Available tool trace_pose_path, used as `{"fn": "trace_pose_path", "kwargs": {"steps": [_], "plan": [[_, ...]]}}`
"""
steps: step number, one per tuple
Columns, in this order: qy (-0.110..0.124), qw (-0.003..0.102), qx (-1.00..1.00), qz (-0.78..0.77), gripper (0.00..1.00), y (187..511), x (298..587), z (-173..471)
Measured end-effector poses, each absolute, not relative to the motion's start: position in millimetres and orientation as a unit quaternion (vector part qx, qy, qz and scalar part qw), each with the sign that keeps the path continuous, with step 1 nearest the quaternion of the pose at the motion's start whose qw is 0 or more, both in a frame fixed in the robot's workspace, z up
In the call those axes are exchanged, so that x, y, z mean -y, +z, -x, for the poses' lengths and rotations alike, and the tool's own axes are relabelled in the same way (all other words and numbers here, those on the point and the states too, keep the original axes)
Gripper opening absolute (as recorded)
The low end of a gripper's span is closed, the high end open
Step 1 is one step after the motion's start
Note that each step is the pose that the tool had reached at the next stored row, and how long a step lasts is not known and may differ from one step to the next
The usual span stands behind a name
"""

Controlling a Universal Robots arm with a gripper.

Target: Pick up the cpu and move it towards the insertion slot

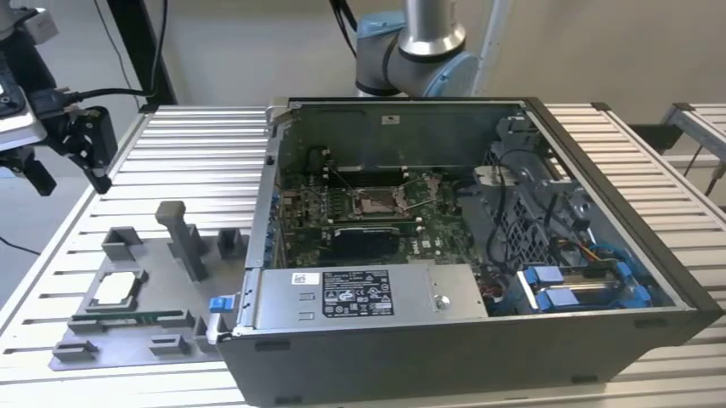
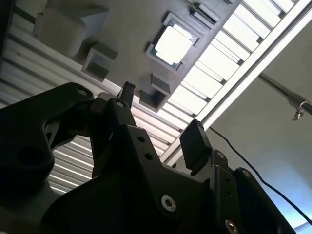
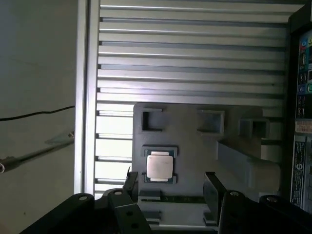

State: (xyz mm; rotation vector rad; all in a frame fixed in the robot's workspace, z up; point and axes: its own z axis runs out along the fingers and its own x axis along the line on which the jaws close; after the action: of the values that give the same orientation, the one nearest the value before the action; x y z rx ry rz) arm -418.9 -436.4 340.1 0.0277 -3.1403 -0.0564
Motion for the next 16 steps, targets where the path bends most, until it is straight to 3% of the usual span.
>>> {"fn": "trace_pose_path", "kwargs": {"steps": [16], "plan": [[-0.017, 0.000, 1.000, -0.006, 1.00, 311.8, 436.4, 420.1]]}}
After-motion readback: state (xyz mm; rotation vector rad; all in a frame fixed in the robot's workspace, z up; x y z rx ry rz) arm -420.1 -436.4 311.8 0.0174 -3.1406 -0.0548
